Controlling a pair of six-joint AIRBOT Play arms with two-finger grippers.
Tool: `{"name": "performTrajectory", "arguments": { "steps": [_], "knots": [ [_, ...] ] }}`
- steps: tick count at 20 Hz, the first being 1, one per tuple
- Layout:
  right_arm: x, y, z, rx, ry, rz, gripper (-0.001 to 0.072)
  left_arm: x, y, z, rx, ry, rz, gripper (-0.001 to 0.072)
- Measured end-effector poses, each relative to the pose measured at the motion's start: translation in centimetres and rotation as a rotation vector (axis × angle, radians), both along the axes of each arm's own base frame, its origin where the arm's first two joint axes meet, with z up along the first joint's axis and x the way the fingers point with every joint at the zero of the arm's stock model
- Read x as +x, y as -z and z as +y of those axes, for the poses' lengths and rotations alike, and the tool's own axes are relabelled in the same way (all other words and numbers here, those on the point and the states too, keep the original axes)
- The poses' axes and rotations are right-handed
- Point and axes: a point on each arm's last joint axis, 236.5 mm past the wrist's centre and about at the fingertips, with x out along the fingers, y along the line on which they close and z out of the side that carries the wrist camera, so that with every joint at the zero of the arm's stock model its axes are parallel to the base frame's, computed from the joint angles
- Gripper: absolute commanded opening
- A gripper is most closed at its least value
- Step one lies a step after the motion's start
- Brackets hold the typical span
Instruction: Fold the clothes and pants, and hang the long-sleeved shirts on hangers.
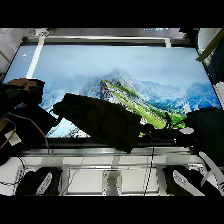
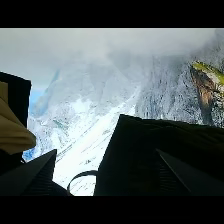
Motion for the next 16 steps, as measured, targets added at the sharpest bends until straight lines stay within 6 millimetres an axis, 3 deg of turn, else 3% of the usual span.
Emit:
{"name": "performTrajectory", "arguments": {
  "steps": [6, 7, 9, 10, 13, 16],
  "knots": [
    [1.3, 0.8, 3.2, -0.012, -0.061, 0.006, 0.0683, 0.0, 0.0, 0.0, -0.002, 0.001, -0.001, 0.0695],
    [1.6, 0.9, 3.8, -0.016, -0.075, 0.003, 0.0600, 0.0, 0.0, 0.0, -0.002, 0.001, 0.000, 0.0695],
    [2.3, 1.4, 4.5, -0.044, -0.104, -0.009, 0.0086, 0.0, 0.0, -0.1, -0.003, 0.001, 0.000, 0.0695],
    [2.7, 1.5, 4.7, -0.062, -0.120, -0.023, 0.0014, 0.0, 0.0, -0.1, -0.004, 0.001, 0.000, 0.0695],
    [4.5, -0.3, 6.0, -0.038, -0.138, -0.072, 0.0008, 0.0, 0.0, -0.1, -0.004, 0.001, 0.000, 0.0695],
    [8.3, -4.3, 5.5, -0.027, -0.125, -0.196, 0.0008, 0.0, 0.0, -0.1, -0.003, 0.001, -0.001, 0.0695]
  ]
}}
